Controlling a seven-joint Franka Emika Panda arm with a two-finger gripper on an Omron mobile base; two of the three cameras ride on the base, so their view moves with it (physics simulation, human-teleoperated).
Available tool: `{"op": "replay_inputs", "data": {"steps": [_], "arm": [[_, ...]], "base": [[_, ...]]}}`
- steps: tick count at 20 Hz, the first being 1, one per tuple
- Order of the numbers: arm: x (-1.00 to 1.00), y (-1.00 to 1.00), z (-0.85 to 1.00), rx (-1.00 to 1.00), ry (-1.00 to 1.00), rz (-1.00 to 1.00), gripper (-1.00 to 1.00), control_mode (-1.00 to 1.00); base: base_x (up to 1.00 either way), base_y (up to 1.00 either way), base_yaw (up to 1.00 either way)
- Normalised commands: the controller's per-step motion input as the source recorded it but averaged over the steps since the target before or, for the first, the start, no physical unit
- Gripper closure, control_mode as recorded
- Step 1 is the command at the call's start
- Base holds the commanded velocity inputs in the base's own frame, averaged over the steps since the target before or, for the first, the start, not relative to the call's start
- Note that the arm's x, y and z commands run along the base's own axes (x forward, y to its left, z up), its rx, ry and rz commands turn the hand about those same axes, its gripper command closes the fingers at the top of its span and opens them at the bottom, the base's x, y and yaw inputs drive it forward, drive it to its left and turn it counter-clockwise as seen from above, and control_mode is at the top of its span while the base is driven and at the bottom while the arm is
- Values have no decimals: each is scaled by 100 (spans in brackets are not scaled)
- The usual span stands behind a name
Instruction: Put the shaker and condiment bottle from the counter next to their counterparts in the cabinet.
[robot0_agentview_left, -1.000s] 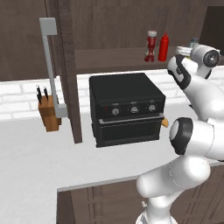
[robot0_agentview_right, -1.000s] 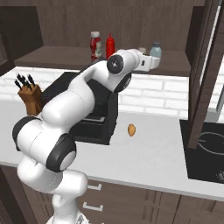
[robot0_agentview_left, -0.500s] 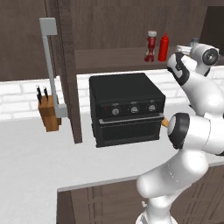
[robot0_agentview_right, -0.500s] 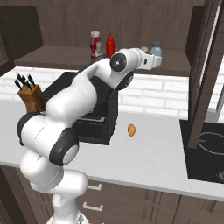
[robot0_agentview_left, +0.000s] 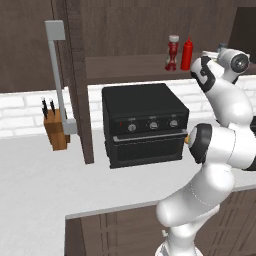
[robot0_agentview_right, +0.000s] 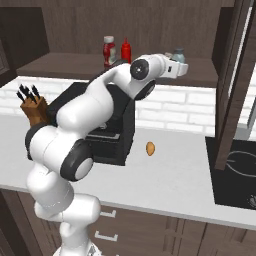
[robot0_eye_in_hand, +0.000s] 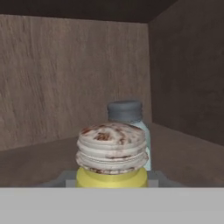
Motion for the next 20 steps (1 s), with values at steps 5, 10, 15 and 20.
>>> {"op": "replay_inputs", "data": {"steps": [5,10,15,20], "arm": [[21,-9,-33,-2,0,0,100,-100],[30,-5,-36,-3,0,0,100,-100],[15,-1,-30,-3,0,0,-100,-100],[-26,0,0,0,0,0,-100,-100]], "base": [[0,0,0],[0,0,0],[0,0,0],[0,0,0]]}}
